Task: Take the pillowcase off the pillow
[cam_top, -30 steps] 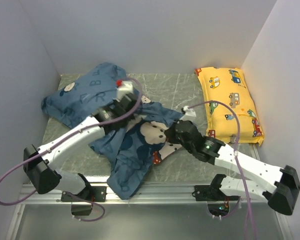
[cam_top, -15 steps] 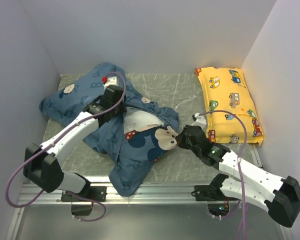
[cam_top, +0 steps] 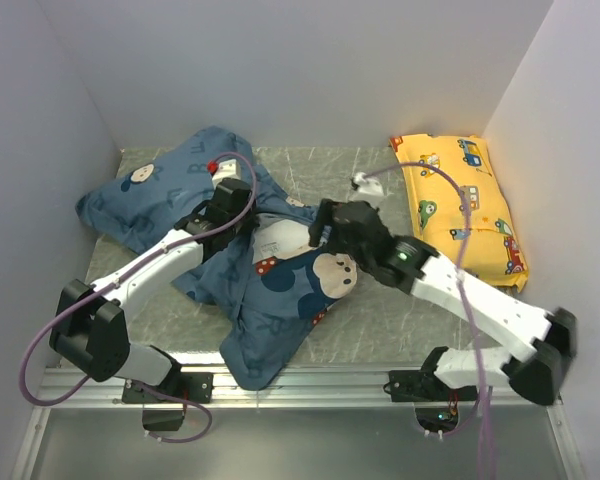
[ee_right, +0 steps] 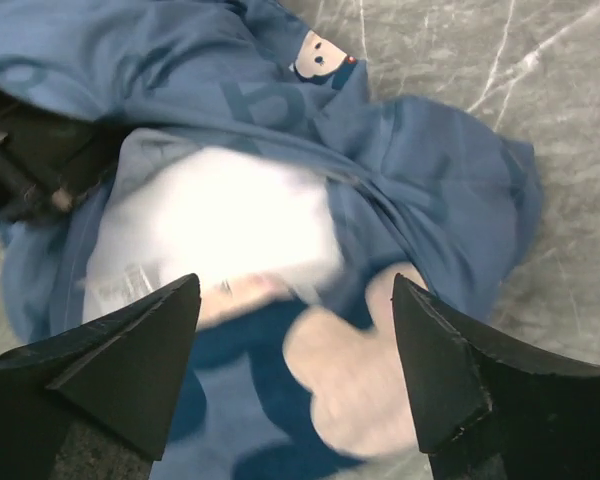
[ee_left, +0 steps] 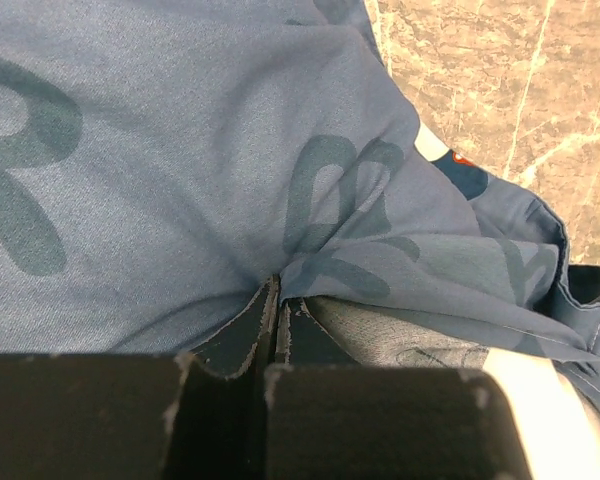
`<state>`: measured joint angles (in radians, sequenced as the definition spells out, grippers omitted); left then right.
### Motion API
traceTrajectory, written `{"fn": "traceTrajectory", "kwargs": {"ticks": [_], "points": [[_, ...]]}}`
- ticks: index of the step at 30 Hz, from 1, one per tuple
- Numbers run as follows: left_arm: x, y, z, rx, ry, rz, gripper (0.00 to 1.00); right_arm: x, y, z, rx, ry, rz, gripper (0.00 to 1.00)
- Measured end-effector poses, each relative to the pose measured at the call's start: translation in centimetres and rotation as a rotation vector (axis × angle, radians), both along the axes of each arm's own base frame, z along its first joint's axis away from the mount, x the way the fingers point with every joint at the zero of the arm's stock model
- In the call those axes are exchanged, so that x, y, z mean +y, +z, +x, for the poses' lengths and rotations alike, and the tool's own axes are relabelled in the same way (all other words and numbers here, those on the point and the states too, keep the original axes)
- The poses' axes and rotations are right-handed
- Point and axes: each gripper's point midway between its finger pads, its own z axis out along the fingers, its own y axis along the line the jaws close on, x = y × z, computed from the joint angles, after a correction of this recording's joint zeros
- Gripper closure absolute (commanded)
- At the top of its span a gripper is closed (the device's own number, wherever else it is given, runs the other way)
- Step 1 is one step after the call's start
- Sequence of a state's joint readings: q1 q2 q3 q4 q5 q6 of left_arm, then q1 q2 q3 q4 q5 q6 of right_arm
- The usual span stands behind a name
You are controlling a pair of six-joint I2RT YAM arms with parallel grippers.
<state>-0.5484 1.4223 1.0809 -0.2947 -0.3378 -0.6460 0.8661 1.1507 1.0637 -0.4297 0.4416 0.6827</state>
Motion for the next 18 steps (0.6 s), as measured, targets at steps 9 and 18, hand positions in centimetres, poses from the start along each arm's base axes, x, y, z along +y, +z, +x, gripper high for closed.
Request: {"fn": "traceTrajectory", "kwargs": {"ticks": [9, 18], "points": [[-0.3, -0.2, 0.4, 0.007, 0.015, -0.013, 1.00, 1.6, -9.4, 1.8, 0.192, 0.010, -0.236, 0.84], [2.9, 0.2, 2.0, 0.044, 0.033, -0.128, 0.99, -6.2, -10.6, -0.8, 0.163, -0.138, -0.052, 0.91]]}}
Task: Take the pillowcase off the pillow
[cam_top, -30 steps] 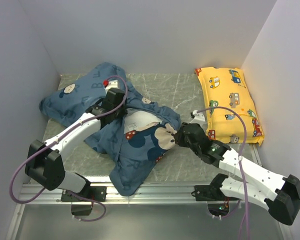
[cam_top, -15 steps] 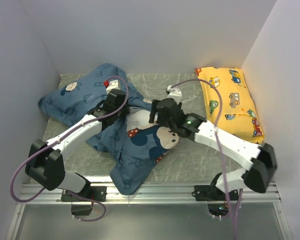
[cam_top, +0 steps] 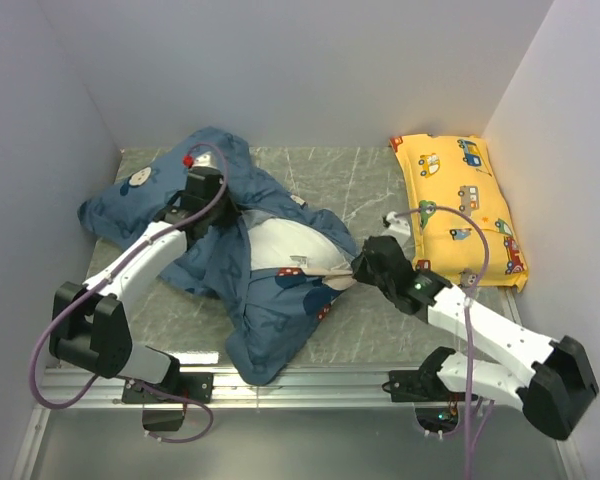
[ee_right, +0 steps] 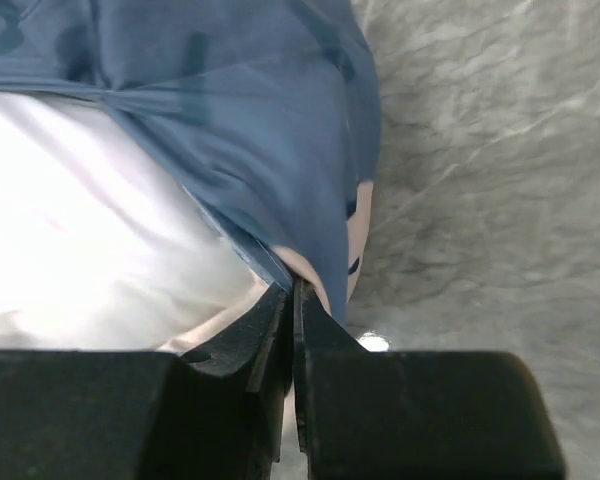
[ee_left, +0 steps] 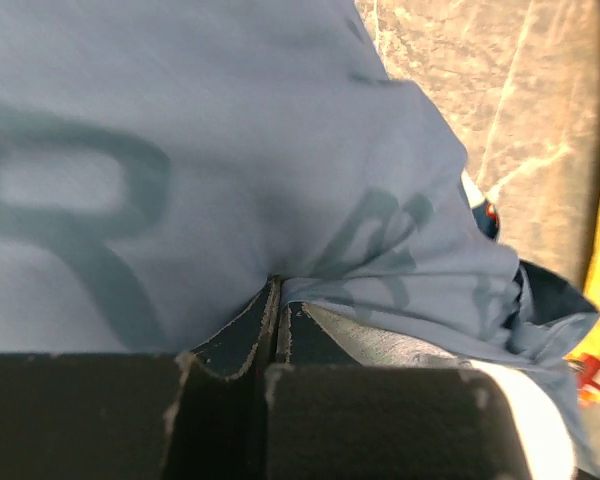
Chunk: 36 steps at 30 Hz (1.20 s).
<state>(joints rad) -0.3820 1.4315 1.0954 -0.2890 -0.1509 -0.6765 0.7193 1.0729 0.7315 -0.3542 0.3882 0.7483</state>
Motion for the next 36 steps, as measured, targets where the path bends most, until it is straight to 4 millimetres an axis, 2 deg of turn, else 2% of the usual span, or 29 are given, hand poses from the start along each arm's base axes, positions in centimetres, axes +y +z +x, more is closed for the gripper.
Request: {"fn": "traceTrajectory", "kwargs": {"ticks": [2, 4, 6, 10, 11, 13, 17, 18, 21, 31, 36], "points": [[1.0, 0.3, 0.2, 0.012, -0.006, -0.046, 1.00, -0.1, -1.1, -0.5, -0.009, -0.004, 0.078, 0.91], [1.6, 0.5, 0.2, 0.024, -0.018, -0.080, 1.00, 0.4, -2.7, -0.8, 0.002, 0.011, 0.146, 0.96], [1.4, 0.4, 0.0, 0.032, -0.034, -0.089, 1.00, 1.2, -4.4, -0.8, 0.039, 0.029, 0.170, 1.00], [0.0, 0.5, -0.4, 0.022, -0.075, -0.059, 0.99, 3.9, -7.8, 0.1, 0.121, 0.105, 0.200, 1.00], [-0.5, 0.5, -0.4, 0.018, -0.086, -0.046, 0.98, 4.5, -8.7, 0.2, 0.140, 0.122, 0.203, 1.00], [-1.6, 0.7, -0.7, 0.010, -0.116, -0.005, 0.84, 5.3, -9.5, 0.0, 0.163, 0.157, 0.219, 1.00], [-3.1, 1.2, -1.7, -0.002, -0.158, 0.089, 0.58, 6.2, -8.6, 0.2, 0.140, 0.199, 0.255, 1.00], [-3.3, 1.5, -1.9, -0.005, -0.164, 0.106, 0.49, 6.3, -8.2, 0.2, 0.133, 0.206, 0.264, 1.00], [-3.8, 2.3, -2.4, -0.010, -0.182, 0.151, 0.36, 6.5, -7.3, 0.2, 0.115, 0.220, 0.284, 1.00], [-4.9, 4.8, -4.1, -0.011, -0.230, 0.233, 0.27, 6.6, -6.3, 0.0, 0.097, 0.230, 0.301, 1.00], [-6.3, 6.7, -4.8, -0.044, -0.273, 0.239, 0.25, 6.5, -6.2, -0.1, 0.099, 0.230, 0.299, 1.00]]}}
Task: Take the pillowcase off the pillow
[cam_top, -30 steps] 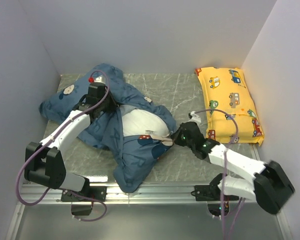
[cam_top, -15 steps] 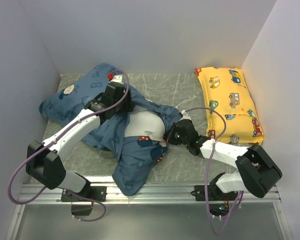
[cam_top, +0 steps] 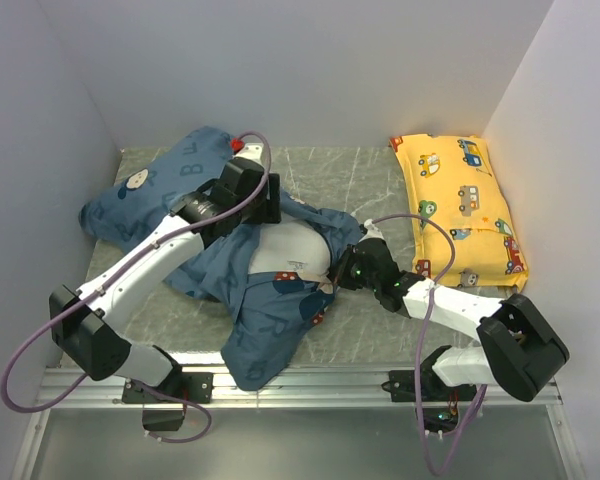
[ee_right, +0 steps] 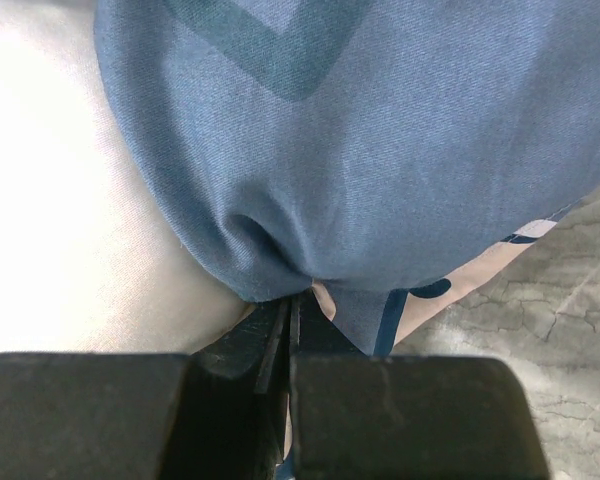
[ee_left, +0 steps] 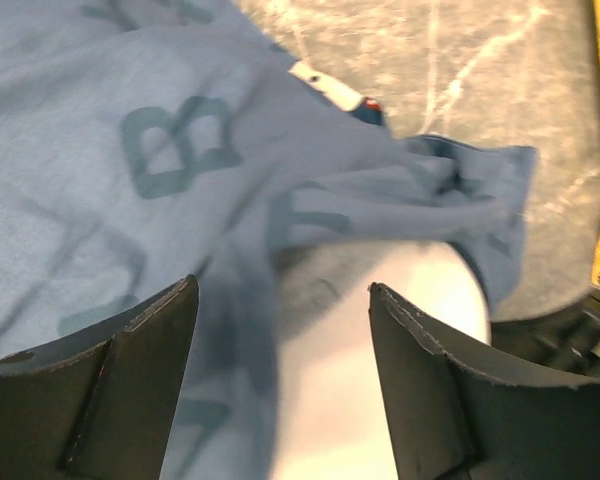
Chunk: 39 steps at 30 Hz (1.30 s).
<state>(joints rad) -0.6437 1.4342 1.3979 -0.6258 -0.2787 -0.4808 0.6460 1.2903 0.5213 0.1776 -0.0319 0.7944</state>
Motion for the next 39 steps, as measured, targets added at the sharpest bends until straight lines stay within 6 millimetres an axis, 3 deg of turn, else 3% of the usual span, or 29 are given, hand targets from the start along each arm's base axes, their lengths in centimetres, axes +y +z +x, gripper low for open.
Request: {"fn": "traceTrajectory", "kwargs": {"ticks": [7, 11, 13, 16, 21, 25, 27, 28, 31, 35, 39], "points": [[-3.0, 2.3, -2.4, -0.033, -0.098, 0.017, 0.20, -0.1, -0.1, -0.1, 0.004, -0.002, -0.005, 1.00], [-6.1, 3.3, -5.0, -0.060, -0.187, 0.025, 0.16, -0.2, 0.1, -0.1, 0.001, -0.004, -0.006, 1.00], [-7.6, 2.8, -6.2, -0.060, -0.224, 0.044, 0.15, -0.3, 0.2, -0.1, -0.001, -0.007, -0.006, 1.00], [-9.4, 0.2, -6.8, -0.031, -0.242, 0.110, 0.12, -0.3, 0.4, -0.1, -0.003, -0.010, -0.005, 1.00], [-11.0, -6.8, -6.1, 0.054, -0.226, 0.274, 0.08, -0.5, 0.8, -0.2, -0.011, -0.013, -0.003, 1.00], [-11.0, -9.3, -5.6, 0.068, -0.201, 0.343, 0.09, -0.7, 0.9, -0.2, -0.014, -0.021, -0.007, 1.00], [-10.8, -9.4, -5.3, 0.054, -0.172, 0.356, 0.38, -0.8, 1.0, -0.2, -0.016, -0.023, -0.008, 1.00], [-10.6, -9.4, -5.2, 0.047, -0.156, 0.368, 0.64, -0.8, 1.0, -0.2, -0.016, -0.024, -0.009, 1.00], [-10.2, -10.3, -4.5, 0.038, -0.117, 0.423, 1.00, -0.8, 1.6, -0.2, -0.028, -0.024, 0.001, 1.00], [-10.1, -10.5, -3.9, 0.029, -0.095, 0.447, 1.00, -1.1, 2.1, -0.1, -0.045, -0.035, 0.000, 1.00], [-9.8, -8.7, -3.7, 0.021, -0.088, 0.417, 1.00, -2.0, 1.9, 0.2, -0.048, -0.065, -0.027, 1.00]]}}
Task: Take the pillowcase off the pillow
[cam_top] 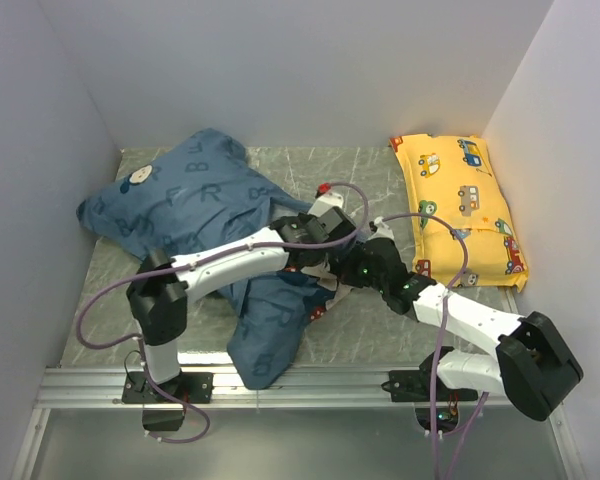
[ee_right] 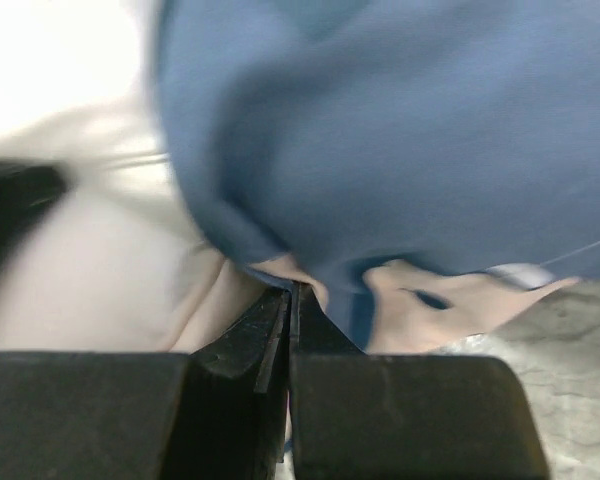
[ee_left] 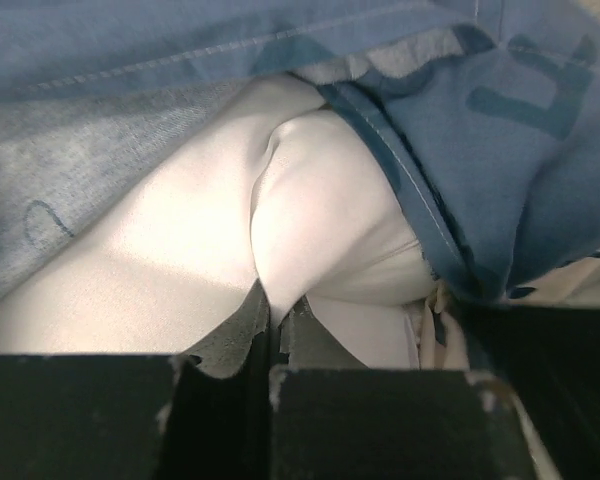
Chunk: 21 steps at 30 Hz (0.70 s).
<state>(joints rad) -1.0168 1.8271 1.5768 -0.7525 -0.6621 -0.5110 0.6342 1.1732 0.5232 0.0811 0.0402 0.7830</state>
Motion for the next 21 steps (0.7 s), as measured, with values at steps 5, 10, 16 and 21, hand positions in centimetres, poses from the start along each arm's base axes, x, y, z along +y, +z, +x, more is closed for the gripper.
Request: {"fn": "traceTrajectory", "kwargs": {"ticks": [5, 10, 16, 21], "points": [[1.5, 4.5, 0.2, 0.002, -0.001, -0.143, 1.00, -1.0, 1.2, 1.4, -0.035, -0.047, 0.035, 1.00], [3.5, 9.7, -0.5, -0.019, -0.028, -0.280, 1.00, -0.3, 4.3, 3.7, -0.100, -0.036, 0.127, 1.00], [4.4, 12.4, -2.5, -0.023, -0.087, -0.364, 1.00, -0.5, 5.0, 5.8, -0.092, 0.001, 0.206, 1.00], [5.4, 10.7, -3.9, 0.009, -0.103, -0.360, 1.00, -0.3, 3.5, 5.7, -0.024, 0.041, 0.224, 1.00]]}}
